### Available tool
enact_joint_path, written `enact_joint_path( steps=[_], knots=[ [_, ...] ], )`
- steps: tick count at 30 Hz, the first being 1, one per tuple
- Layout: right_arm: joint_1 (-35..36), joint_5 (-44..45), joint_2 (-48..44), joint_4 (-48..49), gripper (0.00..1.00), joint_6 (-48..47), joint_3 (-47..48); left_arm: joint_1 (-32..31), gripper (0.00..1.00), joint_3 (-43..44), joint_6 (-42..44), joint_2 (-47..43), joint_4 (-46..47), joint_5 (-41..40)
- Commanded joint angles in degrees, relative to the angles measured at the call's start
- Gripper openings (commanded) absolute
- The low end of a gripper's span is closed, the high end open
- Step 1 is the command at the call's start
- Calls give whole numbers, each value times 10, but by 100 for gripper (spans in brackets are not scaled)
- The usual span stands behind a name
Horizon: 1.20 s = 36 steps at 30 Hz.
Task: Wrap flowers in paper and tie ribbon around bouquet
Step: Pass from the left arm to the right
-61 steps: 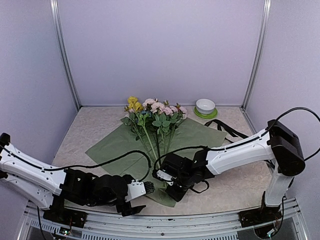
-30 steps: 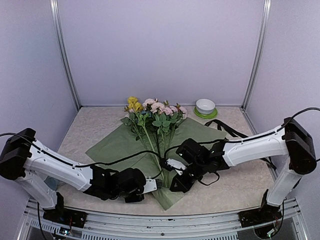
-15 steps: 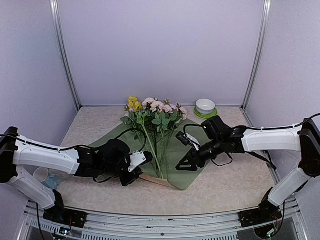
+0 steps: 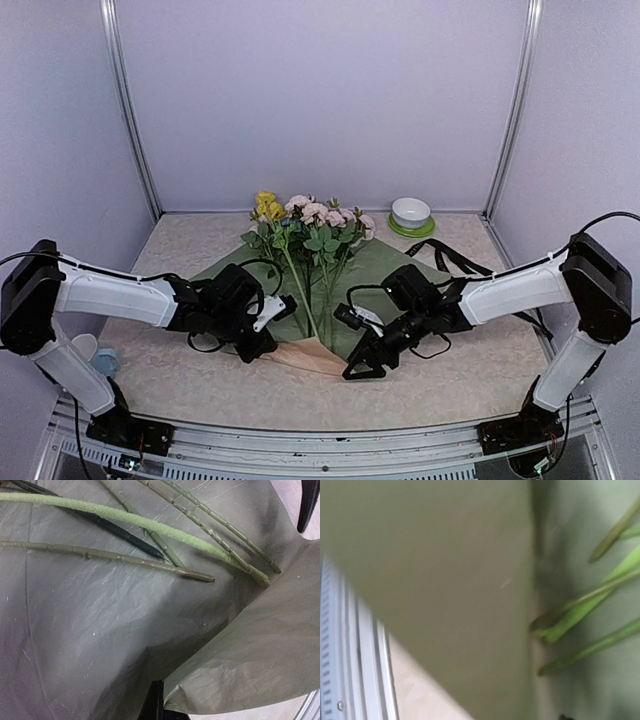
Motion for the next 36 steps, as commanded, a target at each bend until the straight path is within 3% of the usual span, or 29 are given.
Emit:
enact_joint_path(
  steps=[1, 9, 10, 14, 16, 20, 21, 23, 25, 27, 31, 36],
  knots=[
    [12, -7, 19, 66, 66, -15, -20, 21, 0, 11, -25, 12, -27, 30],
    [21, 17, 58, 153, 59, 6, -53, 37, 0, 5, -38, 16, -27, 49],
    [22, 17, 65, 156, 54, 6, -52, 37, 0, 5, -38, 16, -28, 49],
    [21, 9, 79, 168, 14, 10, -46, 38, 0, 4, -39, 9, -33, 52],
    [20, 6, 81, 151, 1, 8, -38, 38, 0, 3, -40, 3, -34, 58],
    [1, -9, 76, 91, 0, 5, -16, 38, 0, 8, -37, -11, -44, 93],
    [-6, -21, 78, 65, 0, 4, -6, 37, 4, 8, -29, -14, -45, 109],
    [-9, -37, 89, 3, 0, -7, 21, 29, 35, 7, -14, -25, -44, 118],
    [-8, -53, 95, -40, 0, -12, 36, 20, 53, 0, -8, -41, -26, 114],
    [-9, -71, 97, -76, 0, -18, 46, 16, 64, -6, -10, -59, 7, 110],
    [-9, -80, 108, -166, 0, -41, 82, 9, 67, -6, -10, -54, 63, 110],
    [-8, -89, 119, -237, 0, -58, 106, -7, 55, 20, -2, -10, 54, 123]
  ],
)
